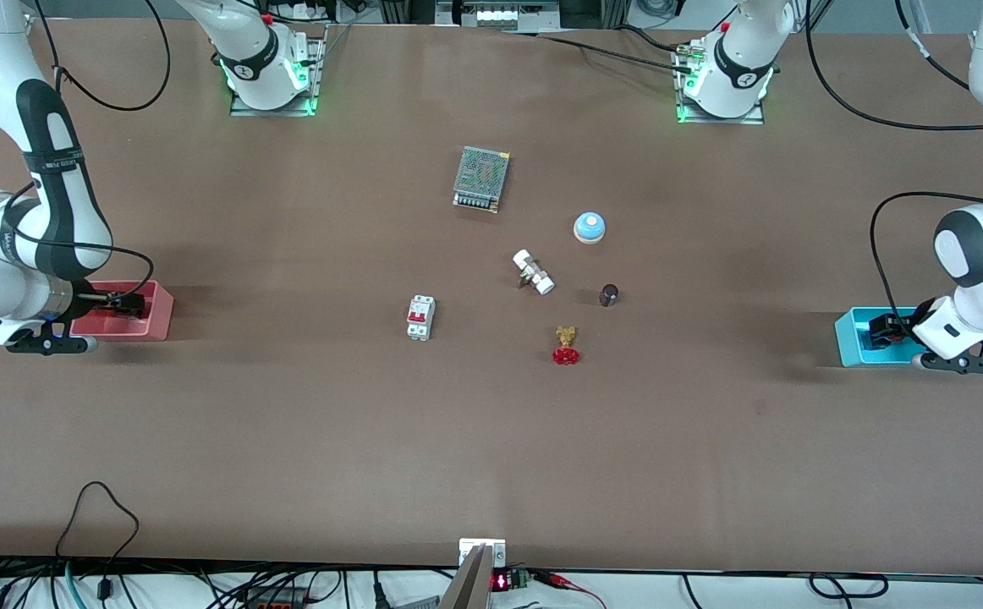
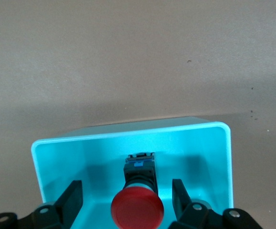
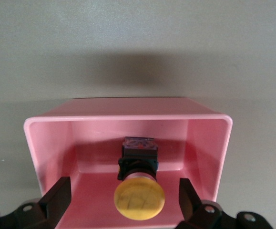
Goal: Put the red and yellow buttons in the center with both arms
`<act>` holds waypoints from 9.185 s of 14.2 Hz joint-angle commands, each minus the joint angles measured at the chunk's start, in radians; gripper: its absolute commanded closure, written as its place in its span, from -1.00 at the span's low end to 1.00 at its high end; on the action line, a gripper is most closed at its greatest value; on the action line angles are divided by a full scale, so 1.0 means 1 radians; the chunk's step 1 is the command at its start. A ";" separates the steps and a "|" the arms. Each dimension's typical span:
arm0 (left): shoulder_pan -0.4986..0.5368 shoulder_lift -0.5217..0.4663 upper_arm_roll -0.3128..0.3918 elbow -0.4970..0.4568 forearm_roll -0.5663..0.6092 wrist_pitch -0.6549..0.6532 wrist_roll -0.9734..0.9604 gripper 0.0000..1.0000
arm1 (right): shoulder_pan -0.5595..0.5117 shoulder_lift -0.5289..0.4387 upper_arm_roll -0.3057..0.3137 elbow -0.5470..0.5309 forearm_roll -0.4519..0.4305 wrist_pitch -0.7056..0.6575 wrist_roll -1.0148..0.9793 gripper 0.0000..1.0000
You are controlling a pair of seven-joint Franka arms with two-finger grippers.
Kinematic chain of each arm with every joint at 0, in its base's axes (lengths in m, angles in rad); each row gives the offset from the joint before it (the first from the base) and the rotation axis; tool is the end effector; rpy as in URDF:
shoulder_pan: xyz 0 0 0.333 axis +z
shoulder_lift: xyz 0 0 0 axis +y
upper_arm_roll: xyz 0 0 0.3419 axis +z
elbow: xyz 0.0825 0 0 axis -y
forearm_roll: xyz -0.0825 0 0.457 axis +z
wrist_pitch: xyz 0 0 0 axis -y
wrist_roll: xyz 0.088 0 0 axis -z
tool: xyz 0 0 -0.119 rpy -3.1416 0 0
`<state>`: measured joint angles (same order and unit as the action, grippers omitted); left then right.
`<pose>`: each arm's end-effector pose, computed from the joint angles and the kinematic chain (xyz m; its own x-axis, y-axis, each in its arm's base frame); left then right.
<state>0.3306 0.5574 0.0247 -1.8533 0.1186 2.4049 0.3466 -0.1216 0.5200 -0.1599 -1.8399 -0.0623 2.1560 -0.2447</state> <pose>0.6603 0.2463 0.1750 0.9959 -0.0813 -0.0409 -0.0845 -0.9930 -0.0830 0.6581 -0.1903 0.1927 0.9746 0.0073 -0.2238 0.0238 -0.9972 0.0708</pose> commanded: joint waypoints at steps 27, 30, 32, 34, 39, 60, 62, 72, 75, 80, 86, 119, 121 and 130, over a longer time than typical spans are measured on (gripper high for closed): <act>0.005 -0.105 -0.090 0.132 -0.005 -0.242 -0.003 0.48 | -0.019 0.018 0.008 -0.016 -0.025 0.027 -0.071 0.17; -0.025 -0.103 -0.179 0.192 0.010 -0.363 -0.165 0.48 | -0.023 0.018 0.008 -0.016 -0.025 0.025 -0.071 0.41; -0.096 -0.102 -0.192 0.190 0.010 -0.372 -0.277 0.48 | -0.023 0.014 0.008 -0.015 -0.025 0.016 -0.070 0.45; -0.169 -0.096 -0.195 0.180 0.010 -0.372 -0.415 0.48 | -0.018 0.000 0.010 -0.009 -0.024 -0.008 -0.074 0.45; -0.362 -0.071 -0.196 0.158 0.010 -0.369 -0.702 0.48 | -0.003 -0.167 0.023 0.013 -0.007 -0.132 -0.067 0.47; -0.441 -0.042 -0.193 -0.063 0.012 -0.070 -0.807 -0.78 | 0.491 0.135 0.045 0.300 0.248 -0.121 0.896 0.53; -0.441 -0.037 -0.193 -0.064 0.012 -0.070 -0.808 -0.78 | 0.513 0.161 0.045 0.300 0.248 -0.088 0.924 0.53; -0.388 -0.227 -0.178 0.055 0.012 -0.293 -0.777 -1.00 | 0.536 0.180 0.045 0.304 0.249 -0.068 0.912 -1.00; -0.348 -0.269 -0.180 0.185 0.012 -0.517 -0.638 -1.00 | 0.530 0.131 0.045 0.349 0.249 -0.091 0.910 -1.00; -0.317 -0.335 -0.192 0.437 -0.005 -0.834 -0.519 -1.00 | 0.510 -0.049 0.034 0.350 0.237 -0.203 0.888 -1.00; -0.314 -0.352 -0.198 0.421 -0.016 -0.901 -0.386 -1.00 | 0.392 -0.156 0.033 0.435 0.228 -0.413 0.659 -1.00; -0.252 -0.550 -0.198 0.206 -0.149 -0.681 -0.333 -1.00 | 0.180 -0.541 0.003 0.150 0.041 -0.502 0.222 -1.00; -0.251 -0.550 -0.196 0.206 -0.148 -0.682 -0.325 -1.00 | 0.178 -0.563 0.003 0.137 0.041 -0.507 0.219 -1.00; -0.251 -0.550 -0.198 0.207 -0.143 -0.718 -0.325 -1.00 | 0.178 -0.571 0.006 0.151 0.044 -0.536 0.228 -1.00</act>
<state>0.0690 0.0218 -0.1672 -1.6461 -0.0084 1.7033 -0.0040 0.0469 -0.0241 -0.1482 -1.6694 -0.0102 1.6263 -0.0140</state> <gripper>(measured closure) 0.000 0.000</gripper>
